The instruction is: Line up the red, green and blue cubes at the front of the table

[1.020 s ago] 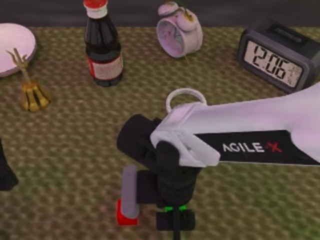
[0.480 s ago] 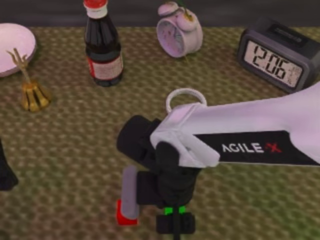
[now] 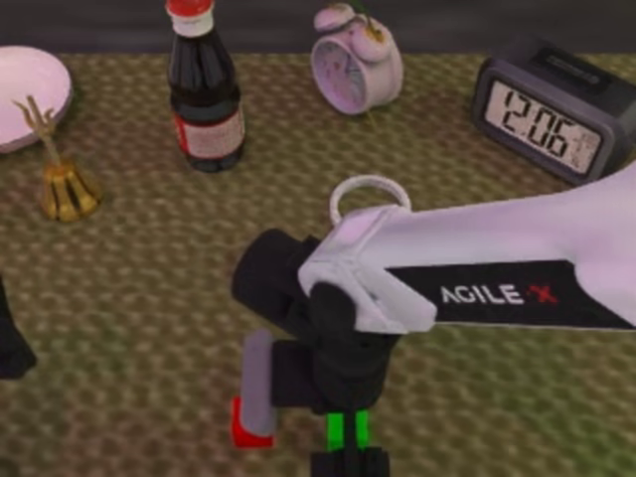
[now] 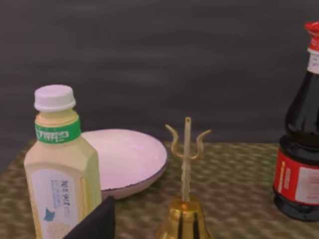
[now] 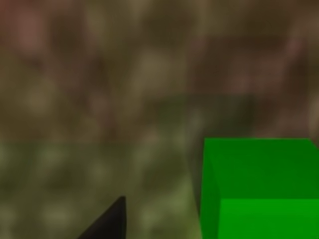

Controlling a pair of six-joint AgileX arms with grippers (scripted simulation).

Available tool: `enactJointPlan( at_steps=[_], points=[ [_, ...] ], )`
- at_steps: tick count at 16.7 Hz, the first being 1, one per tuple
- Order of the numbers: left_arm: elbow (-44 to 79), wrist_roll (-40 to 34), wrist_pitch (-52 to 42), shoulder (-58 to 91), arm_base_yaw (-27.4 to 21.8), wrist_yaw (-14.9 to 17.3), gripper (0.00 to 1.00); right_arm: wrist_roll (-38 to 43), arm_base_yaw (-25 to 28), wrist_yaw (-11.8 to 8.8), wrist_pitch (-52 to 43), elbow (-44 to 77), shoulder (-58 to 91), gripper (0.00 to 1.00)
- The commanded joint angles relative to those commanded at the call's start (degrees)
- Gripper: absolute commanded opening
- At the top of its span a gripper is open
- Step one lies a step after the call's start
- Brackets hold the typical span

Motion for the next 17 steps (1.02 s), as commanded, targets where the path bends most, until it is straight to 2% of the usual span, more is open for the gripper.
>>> enactJointPlan(
  at_steps=[6, 12, 17],
  points=[
    [0.0, 0.0, 0.0, 0.0, 0.0, 0.0, 1.0, -0.21, 0.17, -0.01, -0.98, 0.82, -0.36, 1.0],
    [0.0, 0.0, 0.0, 0.0, 0.0, 0.0, 1.0, -0.26, 0.3, -0.06, -13.0, 7.5, -5.12, 1.0],
    [0.0, -0.01, -0.01, 0.01, 0.0, 0.0, 1.0, -0.27, 0.13, -0.04, -13.93, 8.09, -5.68, 1.0]
  ],
)
